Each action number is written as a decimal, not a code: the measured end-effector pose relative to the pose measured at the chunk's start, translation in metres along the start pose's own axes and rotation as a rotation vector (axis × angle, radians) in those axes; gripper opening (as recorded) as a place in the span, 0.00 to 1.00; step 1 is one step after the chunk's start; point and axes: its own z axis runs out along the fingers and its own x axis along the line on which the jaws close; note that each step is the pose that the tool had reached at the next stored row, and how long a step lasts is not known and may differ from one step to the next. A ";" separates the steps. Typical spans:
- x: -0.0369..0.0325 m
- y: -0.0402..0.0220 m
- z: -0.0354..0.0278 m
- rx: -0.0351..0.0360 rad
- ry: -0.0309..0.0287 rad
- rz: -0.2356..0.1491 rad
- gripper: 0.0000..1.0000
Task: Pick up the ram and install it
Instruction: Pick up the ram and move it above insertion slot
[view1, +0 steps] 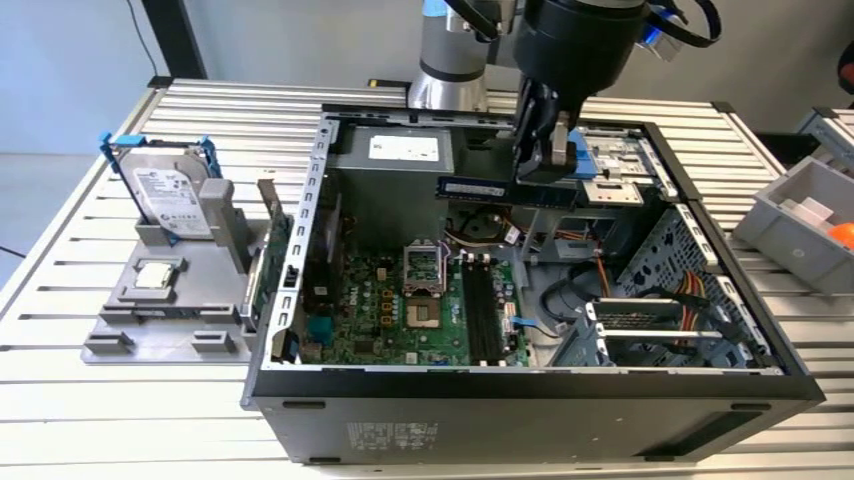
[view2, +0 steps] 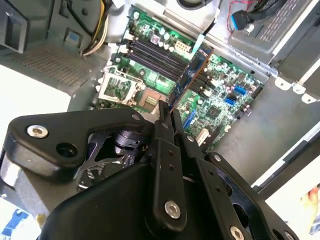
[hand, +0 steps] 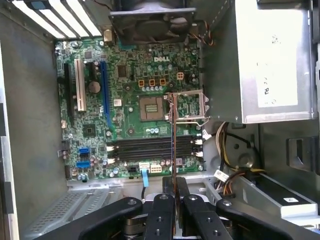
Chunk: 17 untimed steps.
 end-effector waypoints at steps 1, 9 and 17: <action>-0.0012 -0.0017 0.0001 0.0002 0.0001 0.000 0.00; -0.0032 -0.0136 0.0013 0.0027 -0.0004 -0.037 0.00; -0.0031 -0.0137 0.0013 0.0037 -0.0003 -0.056 0.00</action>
